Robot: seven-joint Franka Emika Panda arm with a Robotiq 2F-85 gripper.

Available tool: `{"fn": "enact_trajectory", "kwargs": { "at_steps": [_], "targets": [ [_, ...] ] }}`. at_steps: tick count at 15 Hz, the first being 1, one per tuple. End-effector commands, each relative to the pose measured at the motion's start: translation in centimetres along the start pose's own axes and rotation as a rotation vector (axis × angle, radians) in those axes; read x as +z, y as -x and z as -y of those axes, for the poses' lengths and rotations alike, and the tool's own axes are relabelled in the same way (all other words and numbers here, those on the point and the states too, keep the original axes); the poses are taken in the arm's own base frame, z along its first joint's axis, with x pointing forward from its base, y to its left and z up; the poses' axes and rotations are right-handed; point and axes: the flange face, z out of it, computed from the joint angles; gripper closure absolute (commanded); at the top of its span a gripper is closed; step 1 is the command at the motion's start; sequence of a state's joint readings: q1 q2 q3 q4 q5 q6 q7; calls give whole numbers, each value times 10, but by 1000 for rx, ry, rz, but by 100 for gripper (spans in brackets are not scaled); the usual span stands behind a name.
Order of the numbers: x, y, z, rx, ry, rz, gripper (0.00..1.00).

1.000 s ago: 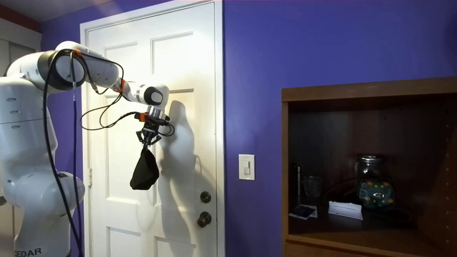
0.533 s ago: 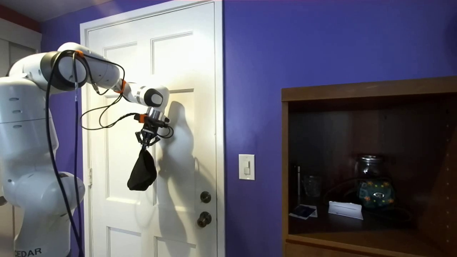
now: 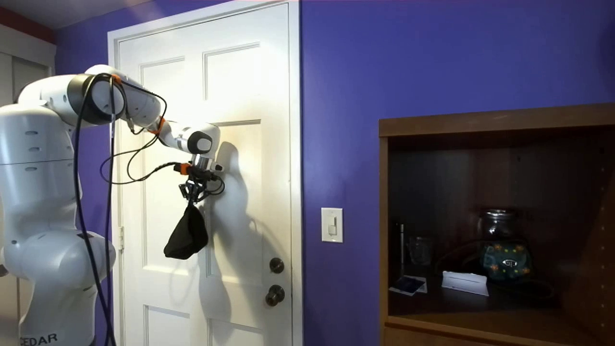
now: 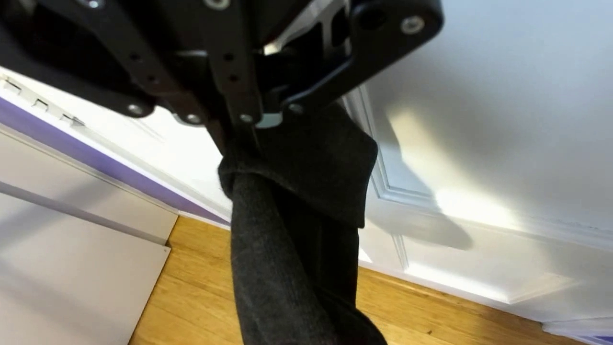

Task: Hang the head sock on the nail on the door

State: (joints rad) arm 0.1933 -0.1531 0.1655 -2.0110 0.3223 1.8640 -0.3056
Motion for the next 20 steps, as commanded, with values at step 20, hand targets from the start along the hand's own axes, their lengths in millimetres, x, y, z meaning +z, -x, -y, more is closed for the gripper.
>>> {"fn": "enact_trajectory", "kwargs": {
  "at_steps": [20],
  "targets": [
    [76, -11, 7, 6, 116, -185, 98]
  ]
}}
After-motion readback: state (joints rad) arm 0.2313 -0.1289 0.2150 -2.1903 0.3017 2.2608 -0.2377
